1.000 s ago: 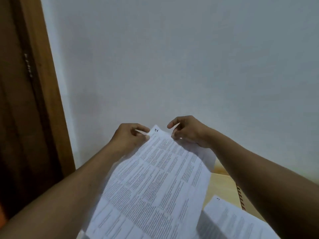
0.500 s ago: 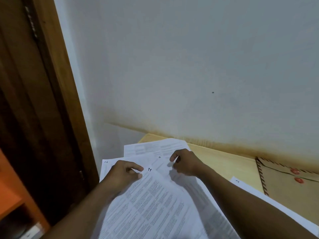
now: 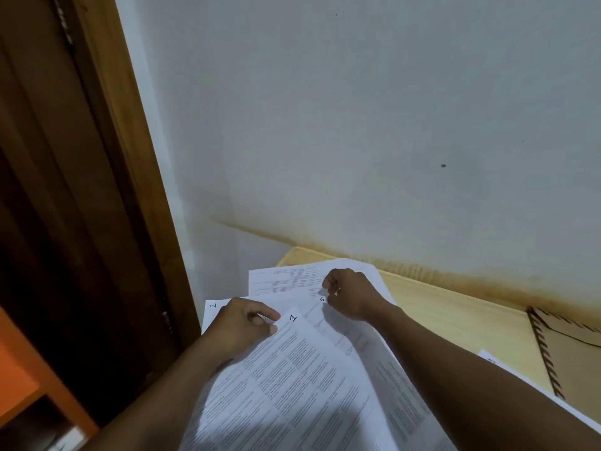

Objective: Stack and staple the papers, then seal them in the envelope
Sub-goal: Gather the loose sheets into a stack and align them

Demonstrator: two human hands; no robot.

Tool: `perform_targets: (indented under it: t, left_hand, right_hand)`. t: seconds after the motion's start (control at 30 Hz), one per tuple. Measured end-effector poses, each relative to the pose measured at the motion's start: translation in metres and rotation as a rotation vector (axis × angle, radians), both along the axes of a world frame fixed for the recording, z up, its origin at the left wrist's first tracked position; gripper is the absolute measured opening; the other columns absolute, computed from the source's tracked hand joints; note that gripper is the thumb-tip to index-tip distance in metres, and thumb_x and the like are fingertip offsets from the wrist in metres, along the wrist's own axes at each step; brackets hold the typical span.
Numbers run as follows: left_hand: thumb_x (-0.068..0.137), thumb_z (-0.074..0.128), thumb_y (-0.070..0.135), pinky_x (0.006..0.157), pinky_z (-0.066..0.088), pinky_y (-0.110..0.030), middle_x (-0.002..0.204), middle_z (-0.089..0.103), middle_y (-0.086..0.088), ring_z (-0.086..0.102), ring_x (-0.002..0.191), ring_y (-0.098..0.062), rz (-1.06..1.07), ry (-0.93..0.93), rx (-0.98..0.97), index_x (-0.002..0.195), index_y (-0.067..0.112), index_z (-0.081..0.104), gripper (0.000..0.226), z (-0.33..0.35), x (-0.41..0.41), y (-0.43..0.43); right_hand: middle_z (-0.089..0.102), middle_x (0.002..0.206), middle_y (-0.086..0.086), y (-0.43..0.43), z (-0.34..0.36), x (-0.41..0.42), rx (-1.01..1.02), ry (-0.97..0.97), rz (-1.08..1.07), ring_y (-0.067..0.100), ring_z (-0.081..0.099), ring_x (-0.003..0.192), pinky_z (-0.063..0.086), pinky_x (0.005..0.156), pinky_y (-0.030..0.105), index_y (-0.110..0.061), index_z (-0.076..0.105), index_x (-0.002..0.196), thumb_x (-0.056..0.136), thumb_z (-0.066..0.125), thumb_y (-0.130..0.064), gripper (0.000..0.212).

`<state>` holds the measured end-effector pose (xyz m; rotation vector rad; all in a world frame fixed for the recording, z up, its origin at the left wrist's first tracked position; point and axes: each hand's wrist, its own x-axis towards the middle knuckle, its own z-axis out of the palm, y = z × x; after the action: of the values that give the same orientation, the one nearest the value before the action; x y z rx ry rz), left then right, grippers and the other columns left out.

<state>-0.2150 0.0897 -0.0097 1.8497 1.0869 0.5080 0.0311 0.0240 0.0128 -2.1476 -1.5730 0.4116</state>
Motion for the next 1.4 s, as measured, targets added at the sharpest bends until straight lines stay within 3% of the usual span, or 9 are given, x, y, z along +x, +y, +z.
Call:
perform_targets:
  t: [0.3,0.53,0.67,0.73,0.83,1.0,1.1,1.23,1.4]
  left_hand:
    - [0.086,0.081,0.016,0.075,0.053,-0.015,0.09,0.077,0.008,0.071,0.088,-0.01,0.102,0.016,0.038,0.096,0.027,0.081,0.015,0.003,-0.053,0.017]
    - [0.088,0.077,0.007,0.061,0.045,-0.017,0.05,0.058,0.012,0.058,0.049,-0.003,0.157,-0.012,0.009,0.095,0.024,0.075,0.018,-0.001,-0.082,0.024]
    - [0.086,0.079,0.007,0.075,0.054,-0.023,0.069,0.066,-0.014,0.068,0.068,-0.011,0.185,-0.064,0.009,0.093,0.028,0.077,0.022,-0.006,-0.085,0.026]
    - [0.087,0.079,0.007,0.083,0.055,-0.028,0.067,0.067,-0.006,0.07,0.075,-0.016,0.199,-0.082,0.006,0.092,0.029,0.078,0.023,-0.009,-0.085,0.028]
    - [0.089,0.076,0.005,0.076,0.052,-0.023,0.063,0.06,0.01,0.063,0.068,-0.01,0.229,-0.108,0.004,0.095,0.025,0.078,0.021,-0.014,-0.082,0.027]
    - [0.09,0.075,0.007,0.083,0.059,-0.034,0.09,0.073,-0.021,0.071,0.081,-0.027,0.339,-0.213,0.043,0.094,0.025,0.08,0.02,-0.01,-0.076,0.027]
    - [0.089,0.077,0.007,0.093,0.06,-0.04,0.092,0.075,-0.017,0.074,0.089,-0.024,0.403,-0.282,0.08,0.094,0.026,0.081,0.02,-0.002,-0.07,0.028]
    - [0.088,0.077,0.007,0.094,0.059,-0.045,0.088,0.072,-0.011,0.072,0.089,-0.025,0.477,-0.395,0.067,0.087,0.03,0.081,0.023,0.019,-0.058,0.03]
    - [0.091,0.074,0.006,0.087,0.054,-0.026,0.095,0.073,0.004,0.066,0.091,-0.009,0.436,-0.43,0.207,0.098,0.022,0.079,0.019,0.067,-0.039,0.026]
  right_hand:
    - [0.066,0.127,-0.003,0.059,-0.009,-0.068,0.01,-0.032,0.201,0.022,0.058,0.119,0.047,0.101,0.037,-0.022,0.06,0.123,0.084,0.064,-0.017,0.04]
    - [0.066,0.124,-0.009,0.087,-0.017,-0.109,-0.015,-0.094,0.281,0.018,0.057,0.119,0.041,0.092,0.033,-0.028,0.055,0.127,0.084,0.063,-0.018,0.045]
    - [0.067,0.12,-0.011,0.091,-0.016,-0.113,-0.025,-0.119,0.251,0.016,0.056,0.118,0.036,0.091,0.034,-0.03,0.057,0.123,0.082,0.064,-0.014,0.044]
    - [0.068,0.116,-0.011,0.092,-0.013,-0.113,-0.03,-0.126,0.243,0.016,0.056,0.115,0.035,0.092,0.037,-0.031,0.057,0.122,0.082,0.064,-0.014,0.045]
    - [0.069,0.109,-0.01,0.092,-0.01,-0.114,-0.03,-0.136,0.249,0.016,0.057,0.108,0.034,0.086,0.035,-0.032,0.058,0.121,0.081,0.062,-0.009,0.046]
    - [0.064,0.094,-0.002,0.092,0.0,-0.113,0.044,-0.082,0.263,0.015,0.053,0.087,0.036,0.07,0.028,-0.025,0.064,0.116,0.084,0.05,0.0,0.043]
    - [0.064,0.1,0.007,0.09,0.017,-0.108,0.138,-0.045,0.28,0.02,0.056,0.089,0.039,0.07,0.028,-0.016,0.07,0.112,0.087,0.046,0.003,0.039]
    - [0.059,0.076,0.001,0.079,0.051,-0.099,0.291,-0.014,0.259,0.022,0.058,0.083,0.051,0.072,0.034,-0.009,0.074,0.102,0.086,0.042,0.004,0.038]
    - [0.056,0.097,0.005,0.062,0.086,-0.081,0.418,-0.011,0.183,0.02,0.055,0.093,0.048,0.084,0.033,-0.015,0.072,0.108,0.092,0.044,-0.003,0.034]
